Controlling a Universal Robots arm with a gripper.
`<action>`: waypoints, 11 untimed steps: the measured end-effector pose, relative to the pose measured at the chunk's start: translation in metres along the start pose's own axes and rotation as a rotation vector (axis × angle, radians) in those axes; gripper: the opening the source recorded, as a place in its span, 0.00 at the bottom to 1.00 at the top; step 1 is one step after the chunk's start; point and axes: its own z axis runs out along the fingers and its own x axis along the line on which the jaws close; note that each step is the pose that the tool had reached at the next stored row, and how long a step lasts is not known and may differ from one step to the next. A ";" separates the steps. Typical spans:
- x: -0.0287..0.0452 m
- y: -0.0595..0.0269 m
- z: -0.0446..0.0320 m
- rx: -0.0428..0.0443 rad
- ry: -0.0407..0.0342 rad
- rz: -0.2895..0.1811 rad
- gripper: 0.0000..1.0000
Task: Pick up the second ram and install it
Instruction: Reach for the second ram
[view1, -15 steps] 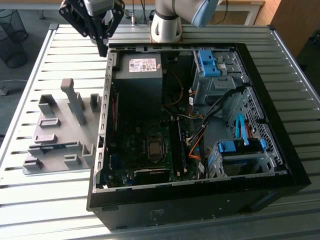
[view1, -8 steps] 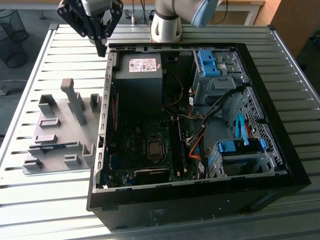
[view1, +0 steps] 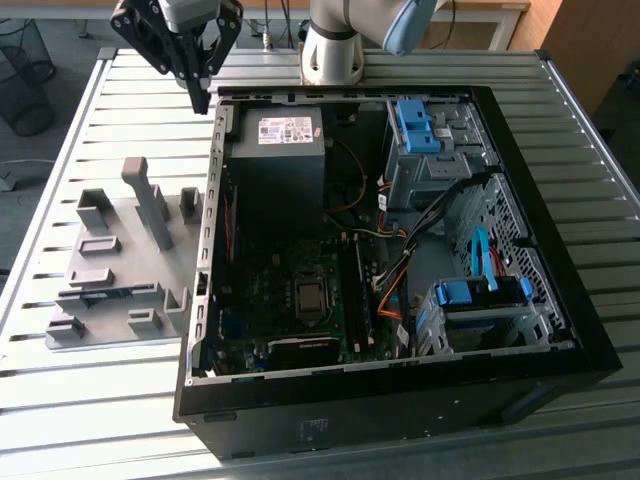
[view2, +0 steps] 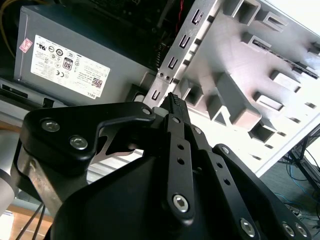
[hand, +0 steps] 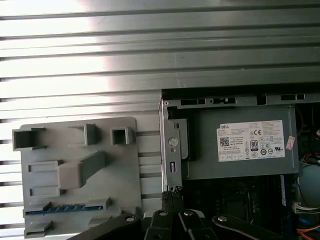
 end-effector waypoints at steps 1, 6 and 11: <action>0.0004 0.0000 0.0000 0.0000 0.0000 0.000 0.10; 0.0025 -0.0002 -0.0001 0.0000 0.0000 0.000 0.10; 0.0048 -0.0004 -0.0001 0.0000 0.0000 0.000 0.10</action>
